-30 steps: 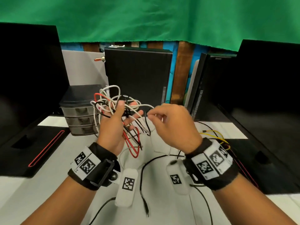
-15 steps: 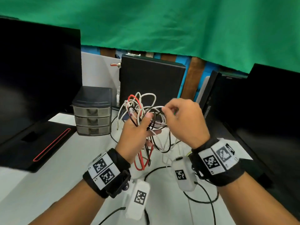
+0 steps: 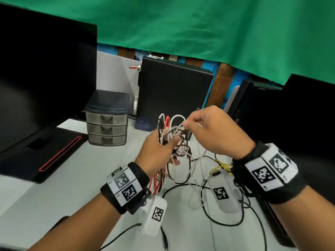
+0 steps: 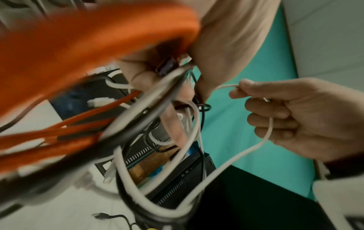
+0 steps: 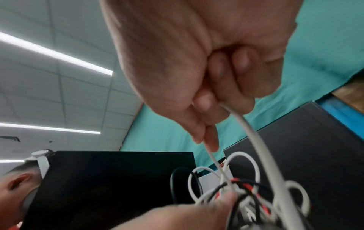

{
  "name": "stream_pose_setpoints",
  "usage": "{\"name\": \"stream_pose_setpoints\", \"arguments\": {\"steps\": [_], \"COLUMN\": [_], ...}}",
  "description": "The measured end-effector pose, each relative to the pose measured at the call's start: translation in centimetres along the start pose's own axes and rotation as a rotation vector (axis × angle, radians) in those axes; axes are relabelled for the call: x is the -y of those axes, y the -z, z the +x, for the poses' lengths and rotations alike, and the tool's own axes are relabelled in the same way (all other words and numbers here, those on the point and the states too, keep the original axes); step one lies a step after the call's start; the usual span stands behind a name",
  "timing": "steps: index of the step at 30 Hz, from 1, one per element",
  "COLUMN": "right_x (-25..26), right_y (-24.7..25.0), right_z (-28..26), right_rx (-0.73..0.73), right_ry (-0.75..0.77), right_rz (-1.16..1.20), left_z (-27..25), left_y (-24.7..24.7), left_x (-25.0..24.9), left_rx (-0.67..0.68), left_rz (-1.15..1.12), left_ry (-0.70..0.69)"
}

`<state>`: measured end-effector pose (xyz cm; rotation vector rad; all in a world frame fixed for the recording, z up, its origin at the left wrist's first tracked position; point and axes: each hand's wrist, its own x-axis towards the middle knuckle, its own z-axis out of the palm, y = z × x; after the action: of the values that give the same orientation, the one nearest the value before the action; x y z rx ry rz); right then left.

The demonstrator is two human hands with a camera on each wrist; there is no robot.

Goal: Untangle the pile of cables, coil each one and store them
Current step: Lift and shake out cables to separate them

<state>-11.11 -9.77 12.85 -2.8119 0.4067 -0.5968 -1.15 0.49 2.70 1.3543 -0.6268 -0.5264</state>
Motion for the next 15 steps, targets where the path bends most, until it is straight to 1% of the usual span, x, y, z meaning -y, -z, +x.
{"name": "stream_pose_setpoints", "arguments": {"steps": [3, 7, 11, 15], "right_x": [0.4, 1.6, 2.8, 4.4], "right_y": [0.9, 2.2, 2.9, 3.5], "right_z": [0.2, -0.6, -1.7, -3.0], "right_rx": [-0.037, -0.147, -0.230, -0.327], "right_ry": [-0.007, 0.065, 0.122, 0.195], "right_rz": [0.068, 0.104, 0.150, 0.260], "left_z": [0.3, 0.5, 0.7, 1.0], "left_y": [0.2, 0.6, 0.6, 1.2], "left_x": [1.0, 0.9, 0.8, 0.4], "left_rx": [0.023, 0.046, 0.039, 0.030], "left_rz": [0.204, 0.365, 0.442, 0.398], "left_ry": [-0.047, -0.024, 0.010, -0.001]}}
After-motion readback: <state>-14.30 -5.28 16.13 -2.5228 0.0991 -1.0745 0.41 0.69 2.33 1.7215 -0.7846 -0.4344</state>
